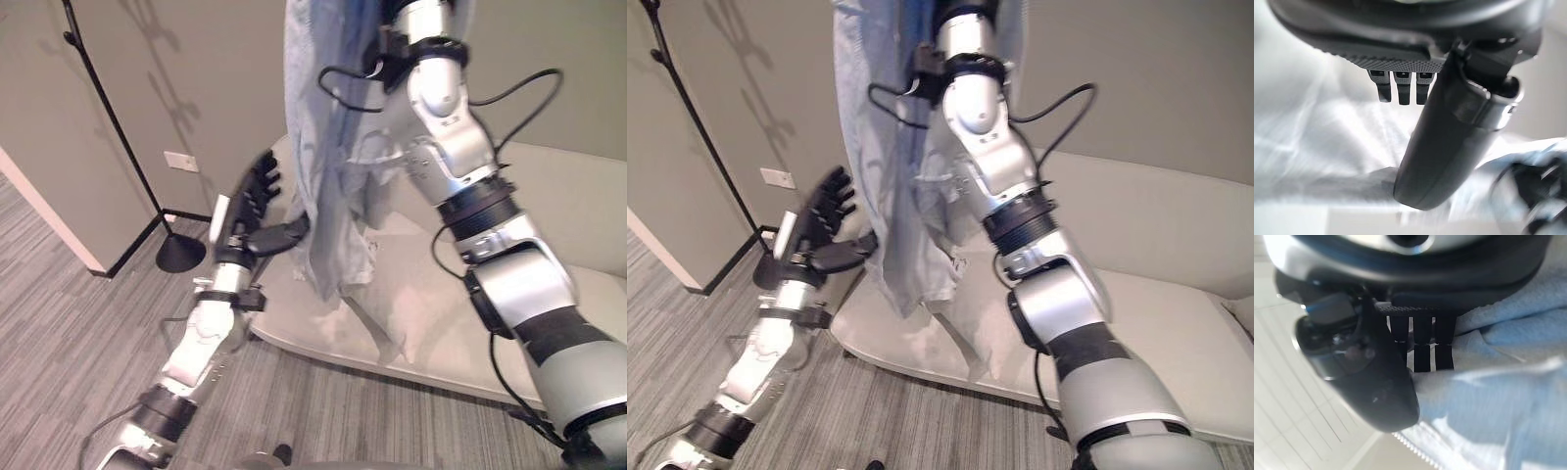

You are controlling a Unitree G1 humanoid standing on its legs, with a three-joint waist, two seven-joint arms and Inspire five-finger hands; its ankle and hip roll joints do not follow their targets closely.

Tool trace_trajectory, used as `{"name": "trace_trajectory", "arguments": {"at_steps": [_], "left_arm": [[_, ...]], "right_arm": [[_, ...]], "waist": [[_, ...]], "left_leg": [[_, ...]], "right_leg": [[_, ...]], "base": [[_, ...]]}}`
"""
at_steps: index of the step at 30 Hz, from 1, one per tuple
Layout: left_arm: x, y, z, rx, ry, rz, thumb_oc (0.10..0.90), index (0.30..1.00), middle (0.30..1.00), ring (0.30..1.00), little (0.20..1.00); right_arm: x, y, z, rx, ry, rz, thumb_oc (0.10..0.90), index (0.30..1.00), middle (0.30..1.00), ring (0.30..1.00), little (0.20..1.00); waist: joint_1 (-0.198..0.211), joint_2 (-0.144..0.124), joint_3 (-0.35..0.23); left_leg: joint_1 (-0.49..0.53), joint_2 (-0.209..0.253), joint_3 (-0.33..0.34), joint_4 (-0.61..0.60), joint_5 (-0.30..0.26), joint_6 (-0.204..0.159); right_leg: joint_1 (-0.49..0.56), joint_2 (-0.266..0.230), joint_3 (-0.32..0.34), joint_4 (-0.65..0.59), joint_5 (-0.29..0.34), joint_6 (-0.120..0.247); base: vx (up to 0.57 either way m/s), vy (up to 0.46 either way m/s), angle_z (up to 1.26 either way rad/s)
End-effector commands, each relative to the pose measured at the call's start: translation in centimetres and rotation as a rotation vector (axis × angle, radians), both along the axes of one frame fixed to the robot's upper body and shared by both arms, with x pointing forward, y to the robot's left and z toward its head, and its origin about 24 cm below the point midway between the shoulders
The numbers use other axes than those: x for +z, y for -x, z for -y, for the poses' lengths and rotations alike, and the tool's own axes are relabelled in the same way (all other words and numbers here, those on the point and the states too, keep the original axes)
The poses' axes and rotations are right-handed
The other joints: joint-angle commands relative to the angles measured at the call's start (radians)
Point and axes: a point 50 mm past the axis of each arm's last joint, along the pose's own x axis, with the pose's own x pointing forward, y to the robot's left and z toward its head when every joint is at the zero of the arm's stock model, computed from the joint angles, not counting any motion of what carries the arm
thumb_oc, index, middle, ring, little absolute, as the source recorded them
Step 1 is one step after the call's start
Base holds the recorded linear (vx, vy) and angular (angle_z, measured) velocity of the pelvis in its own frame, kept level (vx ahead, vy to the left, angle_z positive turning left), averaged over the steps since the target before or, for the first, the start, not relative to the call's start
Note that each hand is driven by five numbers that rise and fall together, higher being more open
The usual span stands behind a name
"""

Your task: Hang the clothes on the sofa on the clothes rack.

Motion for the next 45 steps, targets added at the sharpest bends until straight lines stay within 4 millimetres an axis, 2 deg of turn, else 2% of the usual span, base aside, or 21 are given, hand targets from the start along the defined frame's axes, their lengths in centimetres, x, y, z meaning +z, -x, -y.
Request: {"name": "trace_trajectory", "arguments": {"at_steps": [1, 4, 7, 8, 12, 15, 16, 17, 19, 20, 21, 24, 25, 29, 36, 41, 45], "left_arm": [[1.6, -1.6, 3.2, -0.155, -0.011, 0.065, 0.800, 0.900, 0.900, 0.900, 0.900], [-0.2, -1.7, 4.8, -0.202, -0.081, -0.009, 0.800, 0.900, 0.900, 0.900, 0.900], [-1.4, -2.1, 5.1, -0.192, -0.164, -0.043, 0.800, 0.900, 0.900, 0.900, 0.900], [-2.5, -3.1, 5.3, -0.134, -0.280, -0.059, 0.800, 0.900, 0.900, 0.900, 0.900], [-4.3, -4.9, 4.7, 0.005, -0.429, -0.130, 0.800, 0.900, 0.900, 0.900, 0.900], [-5.2, -6.0, 3.6, 0.101, -0.503, -0.186, 0.800, 0.900, 0.900, 0.900, 0.900], [-6.2, -6.5, 1.9, 0.202, -0.576, -0.246, 0.800, 0.900, 0.900, 0.900, 0.900], [-6.1, -6.6, 2.0, 0.203, -0.575, -0.243, 0.800, 0.900, 0.900, 0.900, 0.900], [-7.0, -6.7, 0.0, 0.316, -0.590, -0.314, 0.800, 0.900, 0.900, 0.900, 0.900], [-7.9, -6.5, -2.1, 0.420, -0.613, -0.366, 0.800, 0.900, 0.900, 0.900, 0.900], [-7.9, -6.5, -2.1, 0.420, -0.613, -0.367, 0.800, 0.900, 0.900, 0.900, 0.900], [-9.1, -5.6, -4.2, 0.530, -0.666, -0.406, 0.800, 0.900, 0.900, 0.900, 0.900], [-10.1, -4.8, -5.0, 0.565, -0.721, -0.435, 0.800, 0.900, 0.900, 0.900, 0.900], [-11.2, -3.7, -6.4, 0.637, -0.821, -0.460, 0.800, 0.900, 0.900, 0.900, 0.900], [-12.2, -2.0, -9.4, 0.784, -0.950, -0.464, 0.800, 0.900, 0.900, 0.900, 0.900], [-11.9, -1.0, -11.1, 0.866, -1.006, -0.368, 0.800, 0.900, 0.900, 0.900, 0.900], [-12.6, 0.9, -13.5, 0.939, -1.043, -0.407, 0.800, 0.900, 0.900, 0.900, 0.900]], "right_arm": [[8.1, 5.0, -3.3, 0.124, -0.049, 0.296, 0.400, 0.300, 0.300, 0.300, 0.300], [8.4, 6.3, -4.9, 0.175, -0.046, 0.322, 0.400, 0.300, 0.300, 0.300, 0.300], [8.7, 7.0, -5.4, 0.208, -0.054, 0.341, 0.400, 0.300, 0.300, 0.300, 0.300], [9.3, 7.8, -5.7, 0.234, -0.063, 0.367, 0.400, 0.300, 0.300, 0.300, 0.300], [10.7, 9.8, -5.5, 0.308, -0.103, 0.446, 0.400, 0.300, 0.300, 0.300, 0.300], [12.3, 11.4, -5.0, 0.334, -0.111, 0.523, 0.400, 0.300, 0.300, 0.300, 0.300], [13.3, 12.2, -4.6, 0.319, -0.098, 0.570, 0.400, 0.300, 0.300, 0.300, 0.300], [13.4, 12.2, -4.7, 0.320, -0.096, 0.572, 0.400, 0.300, 0.300, 0.300, 0.300], [14.2, 12.9, -4.2, 0.307, -0.092, 0.613, 0.400, 0.300, 0.300, 0.300, 0.300], [14.9, 13.4, -3.6, 0.294, -0.096, 0.651, 0.400, 0.300, 0.300, 0.300, 0.300], [14.9, 13.4, -3.6, 0.295, -0.096, 0.650, 0.400, 0.300, 0.300, 0.300, 0.300], [15.6, 14.1, -2.0, 0.275, -0.125, 0.701, 0.400, 0.300, 0.300, 0.300, 0.300], [15.9, 14.2, -1.0, 0.249, -0.141, 0.718, 0.400, 0.300, 0.300, 0.300, 0.300], [16.4, 13.9, 0.2, 0.203, -0.148, 0.729, 0.400, 0.300, 0.300, 0.300, 0.300], [17.2, 13.7, 1.5, 0.122, -0.140, 0.745, 0.400, 0.300, 0.300, 0.300, 0.300], [17.3, 13.4, 3.5, 0.037, -0.157, 0.758, 0.400, 0.300, 0.300, 0.300, 0.300], [17.3, 13.6, 4.7, -0.011, -0.145, 0.785, 0.400, 0.300, 0.300, 0.300, 0.300]], "waist": [[-0.023, -0.039, -0.120], [-0.046, -0.036, -0.118], [-0.060, -0.035, -0.118], [-0.076, -0.035, -0.117], [-0.122, -0.037, -0.127], [-0.155, -0.034, -0.137], [-0.181, -0.035, -0.147], [-0.179, -0.033, -0.145], [-0.199, -0.033, -0.149], [-0.214, -0.034, -0.150], [-0.211, -0.032, -0.152], [-0.218, -0.034, -0.161], [-0.216, -0.034, -0.164], [-0.209, -0.038, -0.168], [-0.203, -0.046, -0.176], [-0.189, -0.058, -0.167], [-0.176, -0.072, -0.158]], "left_leg": [[0.023, 0.059, -0.026, 0.001, -0.132, -0.019], [0.024, 0.062, -0.015, 0.001, -0.131, -0.021], [0.024, 0.065, -0.005, 0.001, -0.130, -0.023], [0.022, 0.071, 0.006, 0.001, -0.128, -0.027], [0.020, 0.083, 0.036, 0.001, -0.128, -0.035], [0.022, 0.097, 0.059, 0.001, -0.129, -0.042], [0.030, 0.107, 0.072, 0.001, -0.129, -0.046], [0.030, 0.108, 0.074, 0.001, -0.130, -0.046], [0.038, 0.119, 0.095, 0.001, -0.130, -0.047], [0.041, 0.128, 0.122, 0.001, -0.122, -0.048], [0.046, 0.131, 0.126, 0.001, -0.132, -0.049], [0.048, 0.139, 0.147, 0.001, -0.122, -0.052], [0.049, 0.142, 0.145, 0.001, -0.122, -0.053], [0.046, 0.146, 0.131, 0.001, -0.119, -0.056], [0.039, 0.156, 0.134, 0.001, -0.120, -0.063], [0.039, 0.164, 0.137, 0.001, -0.124, -0.063], [0.037, 0.168, 0.134, 0.001, -0.123, -0.064]], "right_leg": [[0.036, -0.120, -0.007, 0.038, 0.091, 0.059], [0.025, -0.118, 0.006, 0.042, 0.092, 0.056], [0.016, -0.114, 0.018, 0.044, 0.091, 0.055], [0.005, -0.107, 0.031, 0.045, 0.089, 0.052], [-0.016, -0.093, 0.058, 0.037, 0.085, 0.047], [-0.035, -0.078, 0.087, 0.034, 0.077, 0.044], [-0.045, -0.066, 0.108, 0.033, 0.066, 0.040], [-0.047, -0.065, 0.111, 0.035, 0.065, 0.040], [-0.064, -0.053, 0.137, 0.039, 0.061, 0.037], [-0.088, -0.044, 0.172, 0.044, 0.067, 0.033], [-0.085, -0.040, 0.175, 0.043, 0.060, 0.034], [-0.099, -0.030, 0.198, 0.037, 0.066, 0.029], [-0.093, -0.026, 0.194, 0.031, 0.064, 0.029], [-0.080, -0.022, 0.174, 0.027, 0.059, 0.028], [-0.084, -0.014, 0.166, 0.012, 0.061, 0.030], [-0.089, -0.009, 0.172, 0.012, 0.060, 0.033], [-0.085, -0.007, 0.163, 0.011, 0.060, 0.034]], "base": [[-0.01, -0.016, -0.16], [0.00, -0.016, -0.15], [0.00, -0.015, -0.10], [0.00, -0.029, -0.18], [0.01, -0.033, -0.17], [0.03, -0.039, -0.23], [0.03, -0.040, -0.20], [0.03, -0.043, -0.23], [-0.01, -0.032, -0.42], [0.01, -0.027, -0.42], [-0.02, -0.019, -0.36], [0.01, -0.010, -0.43], [0.02, -0.010, -0.20], [0.01, -0.006, -0.05], [0.01, -0.011, 0.10], [0.00, 0.004, -0.05], [0.02, 0.001, -0.02]]}}
